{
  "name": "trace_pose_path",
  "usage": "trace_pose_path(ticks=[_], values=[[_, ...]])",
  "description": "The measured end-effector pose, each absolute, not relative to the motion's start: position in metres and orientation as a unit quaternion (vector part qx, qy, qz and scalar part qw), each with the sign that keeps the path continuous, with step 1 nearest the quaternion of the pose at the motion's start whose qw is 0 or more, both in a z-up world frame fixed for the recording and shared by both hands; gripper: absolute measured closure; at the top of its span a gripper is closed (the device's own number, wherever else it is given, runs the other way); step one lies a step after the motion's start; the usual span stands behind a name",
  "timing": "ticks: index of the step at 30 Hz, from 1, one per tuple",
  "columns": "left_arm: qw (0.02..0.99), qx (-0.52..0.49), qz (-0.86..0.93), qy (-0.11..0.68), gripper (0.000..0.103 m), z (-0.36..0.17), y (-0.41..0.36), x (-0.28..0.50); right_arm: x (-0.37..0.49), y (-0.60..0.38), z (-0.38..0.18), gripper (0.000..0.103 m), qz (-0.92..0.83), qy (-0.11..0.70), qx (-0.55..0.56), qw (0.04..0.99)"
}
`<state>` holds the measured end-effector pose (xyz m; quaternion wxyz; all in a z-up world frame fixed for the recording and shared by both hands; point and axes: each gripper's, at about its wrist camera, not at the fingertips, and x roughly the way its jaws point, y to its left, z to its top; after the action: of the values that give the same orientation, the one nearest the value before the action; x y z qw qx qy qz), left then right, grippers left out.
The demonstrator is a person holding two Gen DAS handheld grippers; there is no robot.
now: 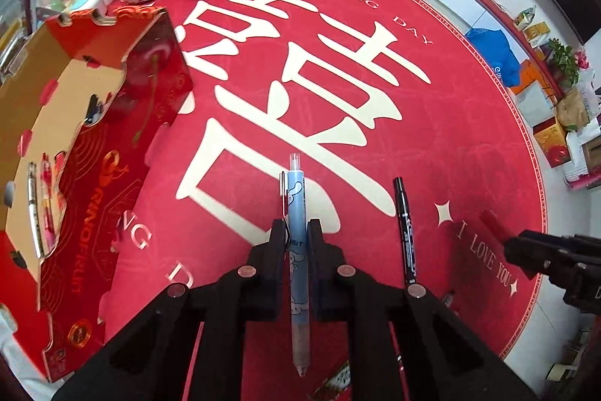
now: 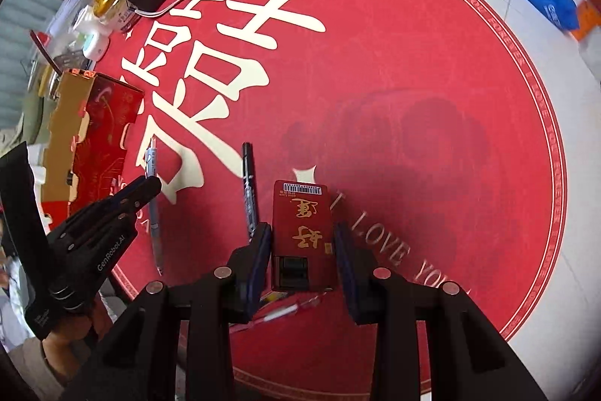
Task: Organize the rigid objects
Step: 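Carry the light blue pen in the left tool while the right tool carries the red card box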
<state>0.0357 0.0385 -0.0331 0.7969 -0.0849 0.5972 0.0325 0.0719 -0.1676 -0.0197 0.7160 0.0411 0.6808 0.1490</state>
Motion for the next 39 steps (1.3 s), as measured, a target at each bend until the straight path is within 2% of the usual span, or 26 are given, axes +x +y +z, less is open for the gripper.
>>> trace_pose_path(ticks=[19, 39], values=[[0.812, -0.095, 0.026, 0.575, 0.091, 0.027, 0.05, -0.005, 0.049, -0.121, 0.024, 0.067, 0.167, 0.666, 0.046, 0.726], [0.824, -0.165, 0.178, 0.511, 0.091, 0.08, 0.19, -0.03, 0.056, 0.055, 0.075, 0.067, 0.299, 0.616, -0.017, 0.729]])
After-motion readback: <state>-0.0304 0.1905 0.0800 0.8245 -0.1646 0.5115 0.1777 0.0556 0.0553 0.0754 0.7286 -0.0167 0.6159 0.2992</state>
